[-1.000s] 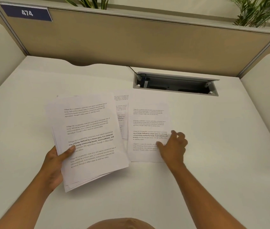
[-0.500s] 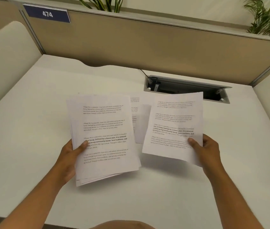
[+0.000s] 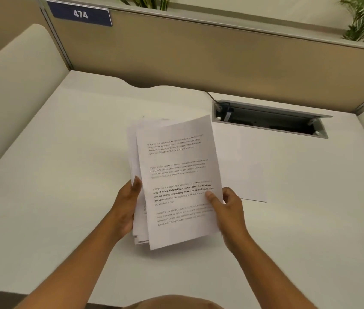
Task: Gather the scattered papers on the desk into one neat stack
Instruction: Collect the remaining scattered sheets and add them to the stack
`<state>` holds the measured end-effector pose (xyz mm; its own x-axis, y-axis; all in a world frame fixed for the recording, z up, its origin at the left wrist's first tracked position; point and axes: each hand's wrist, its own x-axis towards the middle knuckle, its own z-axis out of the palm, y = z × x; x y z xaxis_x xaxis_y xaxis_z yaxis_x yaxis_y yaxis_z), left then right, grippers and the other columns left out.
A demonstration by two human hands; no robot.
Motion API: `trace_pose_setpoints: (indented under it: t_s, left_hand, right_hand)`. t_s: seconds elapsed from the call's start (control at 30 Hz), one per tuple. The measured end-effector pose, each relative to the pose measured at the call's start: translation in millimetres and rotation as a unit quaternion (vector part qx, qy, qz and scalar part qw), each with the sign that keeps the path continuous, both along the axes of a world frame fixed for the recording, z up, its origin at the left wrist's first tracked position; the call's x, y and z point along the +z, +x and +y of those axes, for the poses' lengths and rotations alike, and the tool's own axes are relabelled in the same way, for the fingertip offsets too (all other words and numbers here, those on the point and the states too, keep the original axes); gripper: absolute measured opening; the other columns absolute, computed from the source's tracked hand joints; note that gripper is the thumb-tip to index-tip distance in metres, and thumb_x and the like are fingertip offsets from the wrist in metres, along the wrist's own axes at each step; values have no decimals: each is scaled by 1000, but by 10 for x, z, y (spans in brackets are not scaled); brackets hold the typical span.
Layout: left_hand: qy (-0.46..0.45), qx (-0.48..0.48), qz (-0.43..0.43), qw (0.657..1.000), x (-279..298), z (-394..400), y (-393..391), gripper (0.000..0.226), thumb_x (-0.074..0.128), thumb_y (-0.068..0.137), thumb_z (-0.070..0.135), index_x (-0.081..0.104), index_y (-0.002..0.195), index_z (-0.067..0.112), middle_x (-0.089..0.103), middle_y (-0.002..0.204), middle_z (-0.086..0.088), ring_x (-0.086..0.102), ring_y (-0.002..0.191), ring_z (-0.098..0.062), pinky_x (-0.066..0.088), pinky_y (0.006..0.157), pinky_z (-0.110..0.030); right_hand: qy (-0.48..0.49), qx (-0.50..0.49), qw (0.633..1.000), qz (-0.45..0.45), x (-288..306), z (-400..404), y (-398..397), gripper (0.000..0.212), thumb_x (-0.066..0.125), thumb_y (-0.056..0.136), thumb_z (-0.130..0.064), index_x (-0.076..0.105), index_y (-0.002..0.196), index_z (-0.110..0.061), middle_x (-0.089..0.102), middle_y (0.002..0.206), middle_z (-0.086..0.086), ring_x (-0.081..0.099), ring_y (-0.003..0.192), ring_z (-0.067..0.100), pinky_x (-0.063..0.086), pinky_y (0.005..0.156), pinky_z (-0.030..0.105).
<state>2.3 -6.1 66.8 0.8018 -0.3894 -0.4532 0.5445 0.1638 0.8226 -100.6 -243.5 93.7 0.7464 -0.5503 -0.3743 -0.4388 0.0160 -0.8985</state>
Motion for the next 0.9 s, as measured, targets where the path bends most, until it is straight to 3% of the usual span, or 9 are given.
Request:
trace_pose_setpoints:
  t_s: [0.1,0.17,0.27,0.37,0.47,0.6,0.67,0.73,0.9]
  left_hand:
    - [26,4,-9,1000,-18,92,119,77,88,79,54,66,146,23,79,138,-7,77,124,-34,60,105,-57]
    - [36,15,1,999,-45,147,197,53,84,87,28,70,138,19,81,132,-10,80,116,-33,62,101,-55]
    - [63,15,14,998,-112,257,294,41,79,95,6,70,134,16,83,127,-12,80,113,-36,65,97,-55]
    - [71,9,8,997,-164,403,404,41,75,98,5,69,137,15,84,125,-10,80,114,-35,68,89,-48]
    - [74,7,-5,997,-174,560,513,38,72,100,5,70,136,17,84,124,-9,81,111,-35,68,87,-46]
    - [79,15,-4,997,-216,782,618,37,71,101,7,70,136,19,84,126,-8,80,113,-36,64,96,-53]
    - [78,16,0,997,-250,863,649,40,70,101,8,69,140,19,82,130,-9,77,118,-39,57,106,-59]
    - [75,18,3,997,-270,916,662,43,69,102,8,67,144,18,80,134,-11,75,123,-42,53,110,-63]
    - [55,19,-2,998,-250,919,644,46,69,100,8,66,145,18,80,135,-11,75,123,-40,53,110,-61]
  right_hand:
    - [-16,-46,999,12,-68,199,109,24,74,95,-27,58,100,-10,75,101,11,74,95,34,60,79,46]
    - [0,-80,997,11,-52,318,160,26,75,95,-24,54,107,-15,75,104,4,75,93,27,59,78,41]
    - [19,-88,996,13,-22,447,211,32,76,94,-26,55,117,-20,74,105,-5,74,93,18,58,77,34]
    - [-5,-89,995,32,-87,345,290,25,73,96,-40,64,110,-21,77,102,-3,74,97,20,59,84,38]
    - [-144,-160,975,63,-272,-9,334,29,68,99,-36,66,118,-14,71,119,2,66,115,24,50,90,32]
    - [-303,-170,914,208,-646,-388,385,74,62,101,-44,34,156,-3,38,161,18,36,151,36,32,120,52]
    - [-315,-145,894,283,-759,-437,432,91,52,103,-54,12,164,-1,16,172,22,12,161,36,15,127,57]
    - [-313,-142,888,307,-831,-472,468,96,47,103,-58,1,165,-1,5,174,23,1,163,35,5,128,58]
    - [-329,-170,891,263,-902,-506,464,94,56,102,-50,4,165,-2,18,172,20,11,162,32,6,128,58]
